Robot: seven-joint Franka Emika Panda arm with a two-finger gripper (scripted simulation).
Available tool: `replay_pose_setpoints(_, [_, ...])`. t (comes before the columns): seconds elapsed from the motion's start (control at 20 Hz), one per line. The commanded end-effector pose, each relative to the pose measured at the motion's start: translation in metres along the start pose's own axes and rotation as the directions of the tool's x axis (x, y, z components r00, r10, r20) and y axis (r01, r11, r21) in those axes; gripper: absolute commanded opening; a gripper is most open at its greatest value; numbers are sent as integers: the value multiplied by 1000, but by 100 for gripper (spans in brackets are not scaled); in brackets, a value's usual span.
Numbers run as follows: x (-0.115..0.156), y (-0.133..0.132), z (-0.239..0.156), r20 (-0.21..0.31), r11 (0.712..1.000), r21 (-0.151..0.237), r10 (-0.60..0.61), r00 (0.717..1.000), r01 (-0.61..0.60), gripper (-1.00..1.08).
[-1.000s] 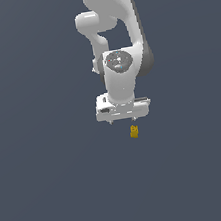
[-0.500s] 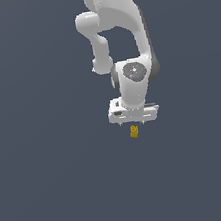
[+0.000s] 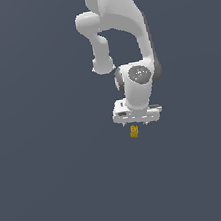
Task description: Pick up the object and move it to a goal position.
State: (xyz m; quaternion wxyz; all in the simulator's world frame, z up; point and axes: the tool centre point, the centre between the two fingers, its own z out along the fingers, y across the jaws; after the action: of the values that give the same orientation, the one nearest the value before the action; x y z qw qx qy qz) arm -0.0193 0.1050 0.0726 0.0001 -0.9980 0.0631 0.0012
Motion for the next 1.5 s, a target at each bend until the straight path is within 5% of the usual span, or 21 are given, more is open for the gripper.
replay_pose_setpoints(0.0, [0,0,1,0,1000,0,1,1000,-1,100])
replay_pose_setpoints(0.8, [0,0,51,-2,1000,0,4,1000,-4,100])
replay_pose_setpoints(0.85, [0,0,51,-2,1000,0,4,1000,-4,-100])
replay_pose_setpoints(1.45, [0,1,50,-2,1000,0,4,1000,-4,-100])
